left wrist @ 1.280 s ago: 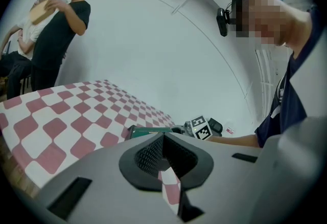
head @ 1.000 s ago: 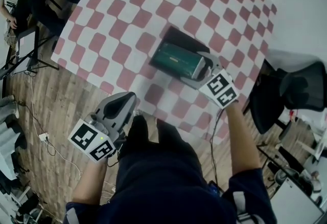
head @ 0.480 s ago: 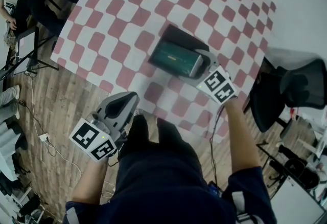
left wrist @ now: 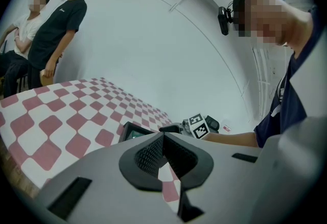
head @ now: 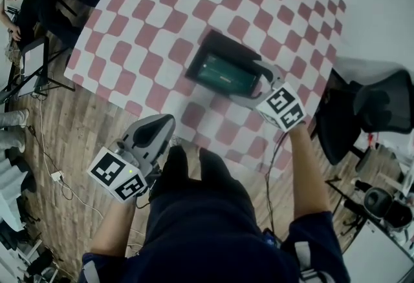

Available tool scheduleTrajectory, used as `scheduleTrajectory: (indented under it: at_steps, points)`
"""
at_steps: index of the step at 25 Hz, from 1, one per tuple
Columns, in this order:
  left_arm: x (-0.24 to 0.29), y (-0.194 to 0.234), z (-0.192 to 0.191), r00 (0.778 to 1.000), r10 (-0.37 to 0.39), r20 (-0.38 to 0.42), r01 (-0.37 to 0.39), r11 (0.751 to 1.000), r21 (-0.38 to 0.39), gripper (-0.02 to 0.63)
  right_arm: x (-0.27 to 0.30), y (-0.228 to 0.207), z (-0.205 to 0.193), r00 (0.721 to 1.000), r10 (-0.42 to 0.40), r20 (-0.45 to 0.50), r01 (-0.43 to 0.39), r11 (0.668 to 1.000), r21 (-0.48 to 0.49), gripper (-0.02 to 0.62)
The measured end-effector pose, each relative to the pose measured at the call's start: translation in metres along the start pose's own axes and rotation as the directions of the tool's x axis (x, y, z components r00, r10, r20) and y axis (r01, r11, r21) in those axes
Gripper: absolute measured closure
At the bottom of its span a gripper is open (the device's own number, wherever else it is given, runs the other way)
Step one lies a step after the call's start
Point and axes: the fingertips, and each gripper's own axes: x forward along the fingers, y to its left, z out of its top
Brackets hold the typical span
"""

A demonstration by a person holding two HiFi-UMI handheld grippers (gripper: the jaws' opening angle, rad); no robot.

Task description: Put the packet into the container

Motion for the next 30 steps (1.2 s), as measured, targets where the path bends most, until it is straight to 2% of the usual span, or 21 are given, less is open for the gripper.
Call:
scheduleTrajectory:
  at_steps: [3, 8, 12, 15, 17, 20, 23, 26, 30]
  points:
    - [0.001, -0.006, 0.006, 1.000, -0.010, 0.003, 0.010, 1.000, 0.014, 0.580, -0.016, 0.002, 0.009, 0.999, -0.019, 0.028, 0.019, 1.000, 0.019, 0.146]
    - [0.005, -0.018, 0.021, 0.999, -0.036, 0.009, 0.036, 0.998, 0.052, 0.580, -0.053, 0.010, 0.032, 0.989, -0.065, 0.137, 0.057, 0.997, 0.059, 0.149]
    - [0.010, -0.029, 0.035, 0.998, -0.063, 0.012, 0.061, 0.994, 0.089, 0.580, -0.092, 0.026, 0.063, 0.957, -0.085, 0.277, 0.057, 0.992, 0.109, 0.151]
    - [0.013, -0.039, 0.047, 0.996, -0.087, 0.016, 0.084, 0.990, 0.117, 0.580, -0.124, 0.036, 0.085, 0.927, -0.116, 0.356, 0.069, 0.987, 0.144, 0.182]
    - [0.015, -0.046, 0.053, 0.995, -0.102, 0.018, 0.098, 0.986, 0.134, 0.580, -0.145, 0.040, 0.099, 0.901, -0.144, 0.410, 0.078, 0.982, 0.173, 0.223]
    - [0.017, -0.056, 0.062, 0.992, -0.124, 0.022, 0.119, 0.980, 0.159, 0.580, -0.173, 0.045, 0.112, 0.858, -0.193, 0.477, 0.097, 0.971, 0.218, 0.367]
    - [0.017, -0.067, 0.070, 0.990, -0.140, 0.025, 0.133, 0.973, 0.187, 0.580, -0.195, 0.053, 0.120, 0.825, -0.223, 0.519, 0.104, 0.963, 0.249, 0.449]
    - [0.015, -0.077, 0.077, 0.988, -0.153, 0.029, 0.143, 0.966, 0.216, 0.580, -0.211, 0.062, 0.123, 0.800, -0.255, 0.543, 0.115, 0.954, 0.278, 0.518]
    - [0.010, -0.085, 0.081, 0.986, -0.167, 0.031, 0.155, 0.959, 0.236, 0.580, -0.225, 0.073, 0.126, 0.775, -0.285, 0.565, 0.124, 0.944, 0.306, 0.568]
